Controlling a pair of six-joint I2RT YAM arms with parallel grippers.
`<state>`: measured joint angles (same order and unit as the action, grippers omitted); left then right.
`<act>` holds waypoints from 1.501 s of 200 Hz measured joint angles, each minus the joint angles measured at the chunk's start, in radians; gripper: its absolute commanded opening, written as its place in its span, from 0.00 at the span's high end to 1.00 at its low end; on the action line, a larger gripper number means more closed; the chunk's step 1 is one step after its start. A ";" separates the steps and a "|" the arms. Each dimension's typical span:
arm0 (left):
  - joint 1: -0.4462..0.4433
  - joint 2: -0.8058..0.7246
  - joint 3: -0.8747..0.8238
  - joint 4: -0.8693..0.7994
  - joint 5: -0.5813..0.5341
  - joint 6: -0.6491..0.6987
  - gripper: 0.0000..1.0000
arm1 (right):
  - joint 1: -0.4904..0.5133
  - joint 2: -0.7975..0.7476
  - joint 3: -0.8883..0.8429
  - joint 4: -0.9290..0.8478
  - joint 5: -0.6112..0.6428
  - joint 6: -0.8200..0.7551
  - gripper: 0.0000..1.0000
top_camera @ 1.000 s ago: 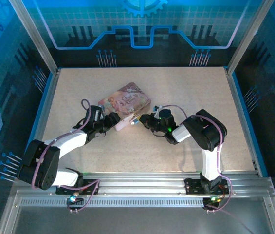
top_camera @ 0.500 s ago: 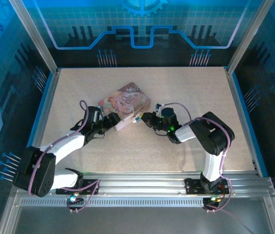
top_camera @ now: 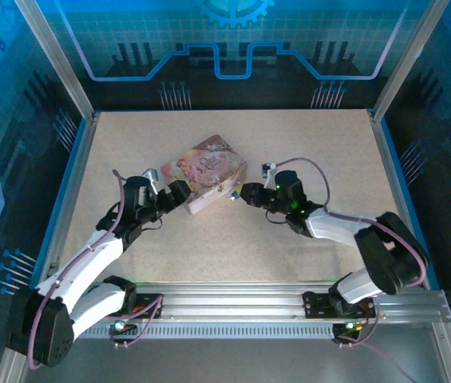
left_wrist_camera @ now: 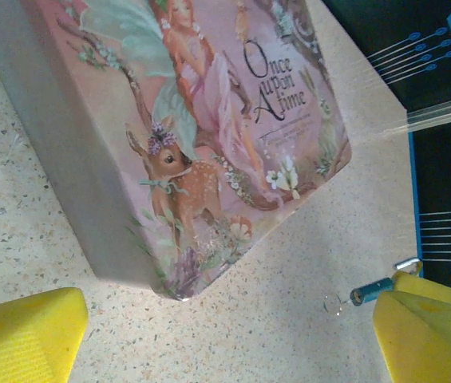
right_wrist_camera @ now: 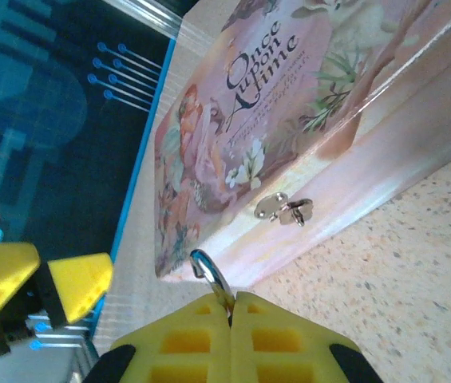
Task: Unlock the padlock with the key
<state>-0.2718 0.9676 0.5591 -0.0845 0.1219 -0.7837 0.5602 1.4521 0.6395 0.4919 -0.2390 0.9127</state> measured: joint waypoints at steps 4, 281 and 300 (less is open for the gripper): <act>0.001 -0.010 0.000 -0.006 -0.002 0.001 0.06 | 0.000 -0.016 0.003 -0.027 -0.001 -0.016 1.00; 0.014 -0.299 -0.143 -0.202 -0.013 0.003 0.01 | 0.000 -0.340 -0.042 -0.933 -0.123 -0.518 0.98; 0.014 -0.299 -0.143 -0.202 -0.013 0.003 0.01 | 0.000 -0.308 -0.052 -0.919 -0.135 -0.518 0.98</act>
<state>-0.2581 0.6682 0.4160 -0.2863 0.1089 -0.7803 0.5598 1.1442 0.5873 -0.4271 -0.3740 0.3946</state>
